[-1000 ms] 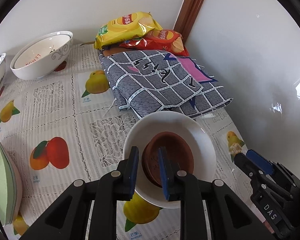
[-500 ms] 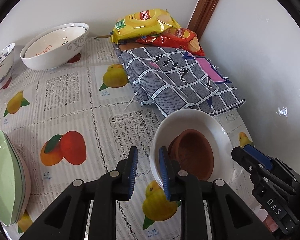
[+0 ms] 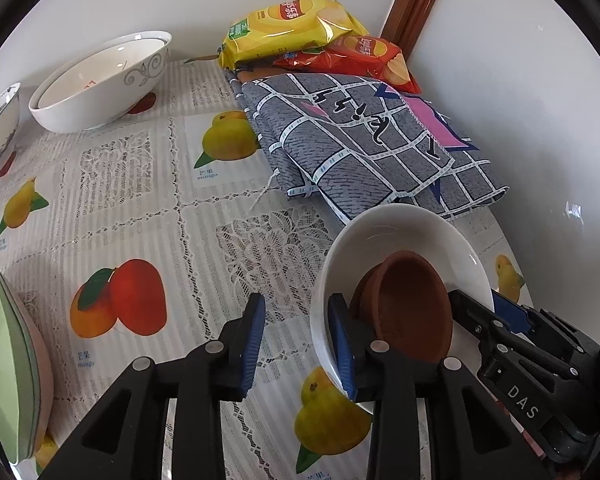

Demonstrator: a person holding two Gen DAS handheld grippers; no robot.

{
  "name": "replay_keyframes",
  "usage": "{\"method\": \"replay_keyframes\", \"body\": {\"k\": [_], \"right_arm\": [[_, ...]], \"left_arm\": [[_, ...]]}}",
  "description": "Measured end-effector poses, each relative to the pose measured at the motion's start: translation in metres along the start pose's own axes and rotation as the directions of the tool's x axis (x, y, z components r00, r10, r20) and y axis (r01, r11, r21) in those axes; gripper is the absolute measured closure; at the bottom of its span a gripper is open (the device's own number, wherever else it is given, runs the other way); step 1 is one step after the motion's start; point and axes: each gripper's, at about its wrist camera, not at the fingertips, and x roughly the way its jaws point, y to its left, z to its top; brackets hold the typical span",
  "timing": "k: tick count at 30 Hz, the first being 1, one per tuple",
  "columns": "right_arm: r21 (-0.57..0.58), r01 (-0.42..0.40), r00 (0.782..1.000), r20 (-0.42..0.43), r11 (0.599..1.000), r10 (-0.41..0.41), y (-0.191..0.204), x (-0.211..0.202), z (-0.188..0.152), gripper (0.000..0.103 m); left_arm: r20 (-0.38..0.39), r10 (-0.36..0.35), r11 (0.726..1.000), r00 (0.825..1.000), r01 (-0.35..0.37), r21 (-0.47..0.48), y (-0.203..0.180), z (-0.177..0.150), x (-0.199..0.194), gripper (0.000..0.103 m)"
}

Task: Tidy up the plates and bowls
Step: 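Close both tools on the white bowl rim and lift it, then carry the white bowl with the dish over to the light-green plate stack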

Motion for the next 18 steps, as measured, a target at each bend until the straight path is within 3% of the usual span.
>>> {"method": "replay_keyframes", "body": {"k": [5, 18], "right_arm": [[-0.015, 0.036, 0.999, -0.011, 0.999, -0.036, 0.000, 0.008, 0.004, 0.067], [-0.009, 0.034, 0.999, -0.021, 0.999, -0.034, -0.009, 0.016, 0.006, 0.050]], "left_arm": [[-0.001, 0.004, 1.000, 1.000, -0.004, 0.015, -0.001, 0.001, 0.006, 0.069], [-0.003, -0.001, 1.000, 1.000, 0.001, 0.015, 0.001, 0.003, 0.015, 0.068]]}}
